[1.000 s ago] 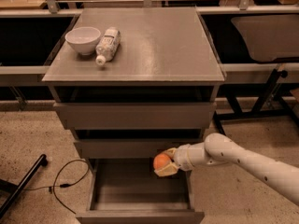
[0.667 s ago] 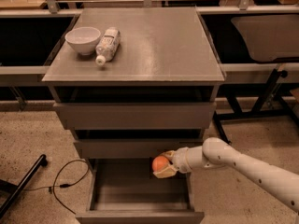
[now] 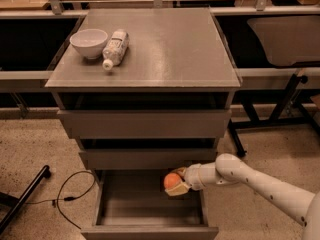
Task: Place orange into bottom drawer
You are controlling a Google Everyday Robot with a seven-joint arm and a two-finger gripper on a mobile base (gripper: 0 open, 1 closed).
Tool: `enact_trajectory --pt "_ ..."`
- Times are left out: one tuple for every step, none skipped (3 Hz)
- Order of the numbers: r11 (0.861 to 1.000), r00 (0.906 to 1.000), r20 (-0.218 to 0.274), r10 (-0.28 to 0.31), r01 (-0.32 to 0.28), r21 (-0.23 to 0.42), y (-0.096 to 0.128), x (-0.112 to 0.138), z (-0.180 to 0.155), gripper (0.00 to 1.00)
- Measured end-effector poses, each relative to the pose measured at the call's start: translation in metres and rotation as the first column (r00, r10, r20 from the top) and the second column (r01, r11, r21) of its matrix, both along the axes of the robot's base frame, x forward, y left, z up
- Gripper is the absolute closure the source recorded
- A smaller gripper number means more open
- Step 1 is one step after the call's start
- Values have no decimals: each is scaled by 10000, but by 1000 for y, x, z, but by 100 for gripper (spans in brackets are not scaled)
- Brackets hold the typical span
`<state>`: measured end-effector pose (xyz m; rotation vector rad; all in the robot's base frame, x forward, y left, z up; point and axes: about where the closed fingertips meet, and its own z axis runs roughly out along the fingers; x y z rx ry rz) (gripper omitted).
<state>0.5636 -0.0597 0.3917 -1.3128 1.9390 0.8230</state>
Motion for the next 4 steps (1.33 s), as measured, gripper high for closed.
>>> enact_trajectory --pt "9998 9997 -139 188 -186 113 1 6 -21 100" --pt "9983 9974 -573 433 -410 416 -3 14 -66 100" --pt "9966 9956 -892 281 -209 801 -24 27 -105 100" --pt "9929 9954 -958 20 94 1185 -43 29 -129 100"
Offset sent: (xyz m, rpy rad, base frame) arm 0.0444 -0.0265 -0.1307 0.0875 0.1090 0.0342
